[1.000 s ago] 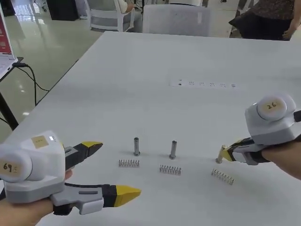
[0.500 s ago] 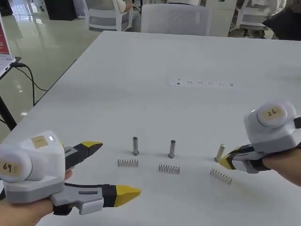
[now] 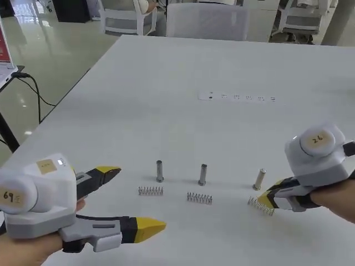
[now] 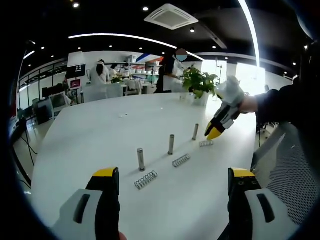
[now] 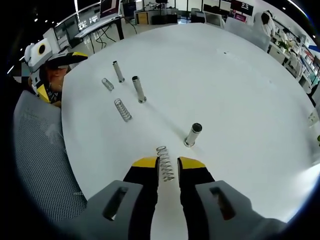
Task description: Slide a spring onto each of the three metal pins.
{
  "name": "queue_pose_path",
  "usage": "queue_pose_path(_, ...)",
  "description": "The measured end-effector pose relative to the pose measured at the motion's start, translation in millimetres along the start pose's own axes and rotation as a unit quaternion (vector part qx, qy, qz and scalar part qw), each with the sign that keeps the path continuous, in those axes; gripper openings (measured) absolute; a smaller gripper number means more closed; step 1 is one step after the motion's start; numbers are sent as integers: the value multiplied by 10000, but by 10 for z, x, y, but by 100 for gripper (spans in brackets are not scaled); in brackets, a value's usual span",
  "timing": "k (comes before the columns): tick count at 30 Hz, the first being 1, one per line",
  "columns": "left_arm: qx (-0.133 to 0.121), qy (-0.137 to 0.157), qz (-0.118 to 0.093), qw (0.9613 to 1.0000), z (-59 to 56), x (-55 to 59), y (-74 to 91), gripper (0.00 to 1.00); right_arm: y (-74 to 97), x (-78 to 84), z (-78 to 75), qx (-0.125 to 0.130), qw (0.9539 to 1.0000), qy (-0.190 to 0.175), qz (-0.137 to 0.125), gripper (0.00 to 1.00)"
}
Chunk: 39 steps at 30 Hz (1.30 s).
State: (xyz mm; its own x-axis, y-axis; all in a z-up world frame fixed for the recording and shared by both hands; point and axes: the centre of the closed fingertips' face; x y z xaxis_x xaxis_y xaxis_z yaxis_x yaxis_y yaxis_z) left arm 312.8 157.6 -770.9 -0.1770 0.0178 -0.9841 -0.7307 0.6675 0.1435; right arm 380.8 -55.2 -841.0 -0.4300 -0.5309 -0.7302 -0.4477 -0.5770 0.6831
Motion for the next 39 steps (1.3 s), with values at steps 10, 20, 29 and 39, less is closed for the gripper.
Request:
queue_pose_path(10, 10, 2, 15, 10000, -9, 6, -9, 89, -31, 30, 43, -142, 9997, 142, 127, 17)
queue_pose_path(20, -23, 18, -4, 10000, 7, 0, 4, 89, -141, 61, 70, -301, 9972, 466, 494, 17)
queue_pose_path(29, -40, 29, -15, 10000, 12, 0, 0, 89, -203, 88, 62, -439, 9932, 725, 801, 17)
queue_pose_path(39, -91, 40, -47, 9999, 27, -18, 29, 89, -241, 135, 73, -539, 9883, 884, 1121, 16)
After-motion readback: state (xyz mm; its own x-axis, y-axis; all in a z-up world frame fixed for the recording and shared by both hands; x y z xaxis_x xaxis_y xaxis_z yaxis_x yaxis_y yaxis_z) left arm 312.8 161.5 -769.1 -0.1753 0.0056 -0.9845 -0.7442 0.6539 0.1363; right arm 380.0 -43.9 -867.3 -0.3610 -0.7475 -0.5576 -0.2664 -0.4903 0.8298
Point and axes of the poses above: the centre of the closed fingertips' face, and the gripper's own axes: y roughly backward along the fingers, z roughly to its left, x roughly out of its underside, and after that the axes turned 13 degrees about -z, right-handed
